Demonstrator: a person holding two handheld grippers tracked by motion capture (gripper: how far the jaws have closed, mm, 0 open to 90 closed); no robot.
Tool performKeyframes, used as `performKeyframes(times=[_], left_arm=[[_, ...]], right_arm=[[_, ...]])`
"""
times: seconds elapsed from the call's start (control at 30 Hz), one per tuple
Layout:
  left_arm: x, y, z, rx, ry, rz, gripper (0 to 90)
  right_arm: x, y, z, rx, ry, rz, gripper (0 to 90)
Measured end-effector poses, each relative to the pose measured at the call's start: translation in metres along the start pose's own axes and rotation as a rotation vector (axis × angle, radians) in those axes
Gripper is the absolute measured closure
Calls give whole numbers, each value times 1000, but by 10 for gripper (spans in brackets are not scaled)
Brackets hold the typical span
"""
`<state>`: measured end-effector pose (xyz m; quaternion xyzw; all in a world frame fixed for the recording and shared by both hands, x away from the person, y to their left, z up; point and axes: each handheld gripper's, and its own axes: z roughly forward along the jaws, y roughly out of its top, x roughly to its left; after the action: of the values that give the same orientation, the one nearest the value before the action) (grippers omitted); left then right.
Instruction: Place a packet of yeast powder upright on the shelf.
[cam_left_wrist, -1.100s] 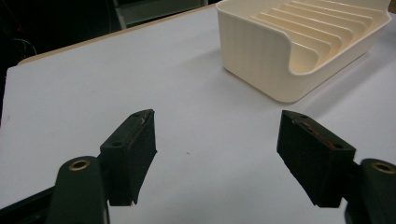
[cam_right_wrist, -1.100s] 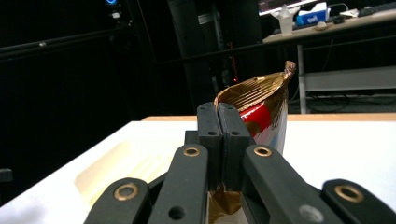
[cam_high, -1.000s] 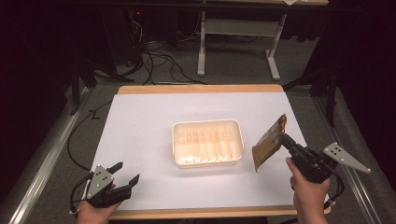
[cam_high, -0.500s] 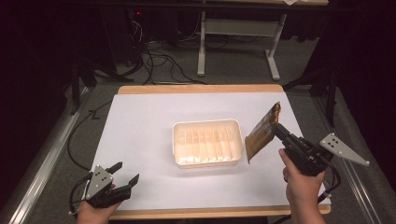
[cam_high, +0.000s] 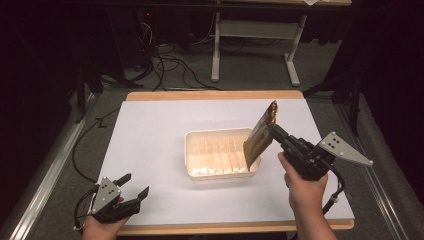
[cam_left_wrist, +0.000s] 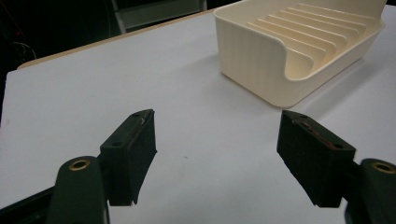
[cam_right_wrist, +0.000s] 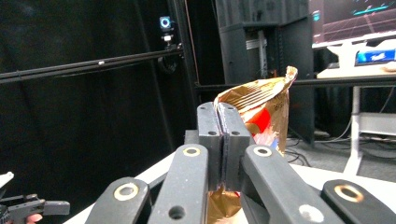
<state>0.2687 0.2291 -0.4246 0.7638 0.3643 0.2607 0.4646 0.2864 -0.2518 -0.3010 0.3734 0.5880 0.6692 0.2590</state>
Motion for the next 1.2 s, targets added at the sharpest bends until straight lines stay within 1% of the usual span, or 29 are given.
performKeyframes(times=[0.03,0.07,0.1,0.13,0.2,0.33,0.4,0.43,0.47,0.5,0.57,0.7,0.83,0.9,1.0,1.2], left_arm=[[0,0,0,-1,0,-1,288],[0,0,1,-1,0,-2,288],[0,0,1,1,-1,-2,288],[0,0,1,2,-1,-1,288],[-1,0,0,0,0,-2,288],[-1,0,-2,-9,2,-5,288],[0,0,-3,-13,1,-6,288],[1,0,-3,-17,2,-8,288],[1,0,-3,-18,1,-10,288],[1,0,-3,-15,1,-8,288],[1,0,-1,-10,-1,-6,288],[0,0,-1,-9,-4,-2,288],[0,0,-1,-9,-4,1,288],[0,0,-1,-10,-4,-3,288],[1,0,-1,-10,-4,-6,288],[2,0,-2,-16,-7,-10,288]], right_arm=[[3,-3,8,6,10,0,900],[3,-3,8,6,10,0,900],[4,-4,12,9,18,0,900],[7,-7,21,18,29,1,900],[9,-8,24,20,34,2,900],[19,-12,41,31,55,2,900],[24,-14,48,40,61,0,900],[24,-14,48,40,61,0,900],[28,-17,55,46,69,2,900],[28,-17,55,46,69,2,900],[33,-20,62,48,77,1,900],[38,-23,69,49,87,-3,900],[44,-29,80,64,102,2,900],[45,-29,82,65,104,2,900],[48,-31,90,72,111,-3,900],[53,-35,102,77,118,9,900]])
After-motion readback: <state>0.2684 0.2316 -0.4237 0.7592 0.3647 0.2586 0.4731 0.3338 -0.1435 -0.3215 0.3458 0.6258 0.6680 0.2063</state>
